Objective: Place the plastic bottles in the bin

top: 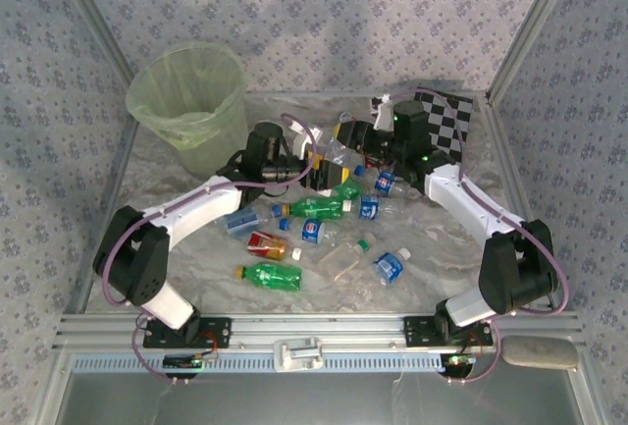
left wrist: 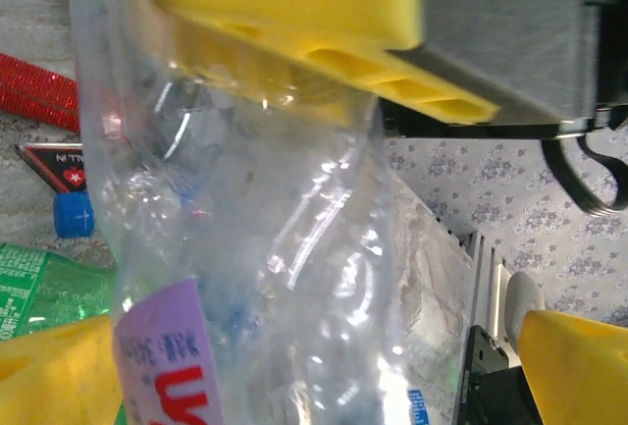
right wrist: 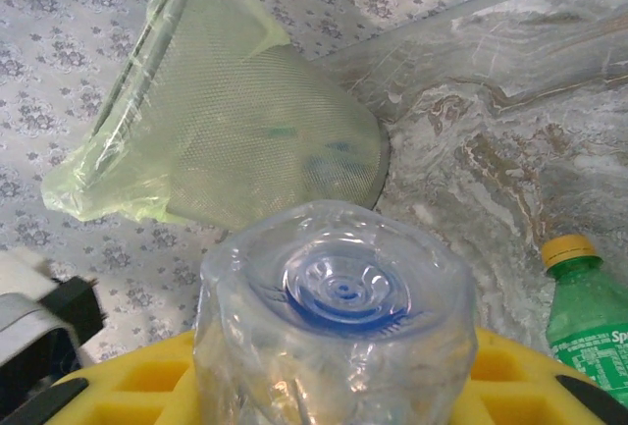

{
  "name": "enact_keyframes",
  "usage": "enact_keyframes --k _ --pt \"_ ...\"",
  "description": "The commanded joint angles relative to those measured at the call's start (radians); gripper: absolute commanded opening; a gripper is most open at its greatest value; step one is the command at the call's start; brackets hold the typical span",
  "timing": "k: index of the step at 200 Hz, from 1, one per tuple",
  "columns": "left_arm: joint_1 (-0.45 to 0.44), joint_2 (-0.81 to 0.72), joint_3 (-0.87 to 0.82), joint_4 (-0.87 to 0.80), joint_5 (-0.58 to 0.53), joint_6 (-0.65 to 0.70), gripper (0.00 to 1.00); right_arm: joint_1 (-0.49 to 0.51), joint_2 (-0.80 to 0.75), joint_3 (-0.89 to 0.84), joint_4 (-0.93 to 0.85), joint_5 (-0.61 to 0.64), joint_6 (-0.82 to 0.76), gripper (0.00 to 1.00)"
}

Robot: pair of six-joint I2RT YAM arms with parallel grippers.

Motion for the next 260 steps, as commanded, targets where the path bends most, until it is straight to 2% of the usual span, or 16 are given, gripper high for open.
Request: enact_keyframes --k 1,20,51,82,101,116,138,148,183,203,260 --pt "-0.006 0.017 0.047 -0.005 0.027 0.019 0.96 0.004 0.002 0.034 0.028 -0.031 -0.010 0.39" --pt "-0.007 0.028 0.055 -0.016 0.023 0.021 0.89 0.004 0.003 0.034 0.028 -0.032 -0.010 0.40" --pt "-0.007 0.040 0.064 -0.028 0.021 0.022 0.69 0.004 0.006 0.036 0.028 -0.031 -0.010 0.41" --pt "-0.007 0.040 0.065 -0.040 -0.007 0.027 0.54 0.004 0.009 0.039 0.020 -0.030 -0.009 0.45" --pt "-0.003 0.037 0.065 -0.055 -0.036 0.028 0.44 0.003 0.009 0.042 0.009 -0.024 -0.004 0.56" --pt "0.000 0.029 0.063 -0.067 -0.072 0.028 0.40 0.003 0.003 0.043 -0.004 -0.014 -0.004 0.76" --pt "0.012 0.013 0.044 -0.075 -0.117 0.023 0.31 -0.006 -0.014 0.037 -0.025 0.007 -0.008 0.94" --pt "0.018 0.002 0.028 -0.075 -0.138 0.018 0.30 -0.012 -0.028 0.033 -0.037 0.028 -0.011 1.00" --pt "0.049 -0.051 -0.023 -0.106 -0.208 0.013 0.28 -0.049 -0.087 -0.016 -0.066 0.082 -0.018 1.00" --pt "0.072 -0.099 -0.018 -0.174 -0.263 0.063 0.28 -0.074 -0.118 -0.054 -0.077 0.111 -0.020 1.00" --pt "0.135 -0.171 0.214 -0.446 -0.452 0.298 0.28 -0.090 -0.140 -0.126 -0.081 0.179 -0.013 1.00"
